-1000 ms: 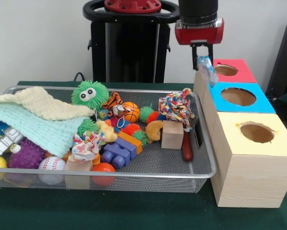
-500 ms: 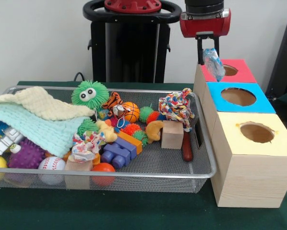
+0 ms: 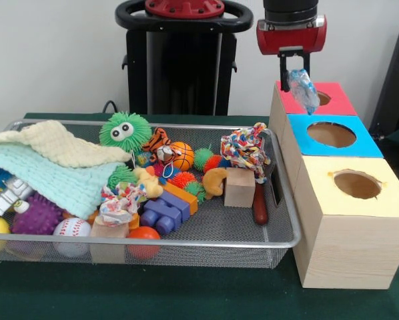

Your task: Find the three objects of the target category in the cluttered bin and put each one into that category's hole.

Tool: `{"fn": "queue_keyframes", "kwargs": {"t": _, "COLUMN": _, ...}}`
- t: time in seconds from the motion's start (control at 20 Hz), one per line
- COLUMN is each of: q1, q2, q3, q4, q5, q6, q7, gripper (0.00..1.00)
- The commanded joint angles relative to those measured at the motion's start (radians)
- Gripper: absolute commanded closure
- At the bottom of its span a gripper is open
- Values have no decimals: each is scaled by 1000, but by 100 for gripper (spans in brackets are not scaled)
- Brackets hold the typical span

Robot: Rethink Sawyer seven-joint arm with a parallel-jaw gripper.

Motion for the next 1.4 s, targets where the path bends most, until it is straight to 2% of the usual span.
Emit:
{"fn": "queue_keyframes", "kwargs": {"t": 0.05, "q1": -16, "q2": 48, "q3": 34, "q4": 2, "q5": -3, "q6": 46, "q7": -75, "gripper": 100}}
{"fn": "queue_keyframes", "kwargs": {"t": 0.5, "q1": 9, "q2": 55, "q3": 18, "q4": -4, "q5": -4, "q6": 51, "q7": -52, "gripper": 100}}
{"fn": "queue_keyframes", "kwargs": {"t": 1.1, "q1": 27, "q2": 99, "q3": 47, "q4": -10, "q5": 11, "q6": 24, "q7": -52, "gripper": 100}}
{"fn": "queue_keyframes", "kwargs": {"t": 1.4, "q1": 60, "q2": 110, "q3": 1, "q4": -45, "q5": -31, "q6": 10, "q7": -37, "gripper": 100}}
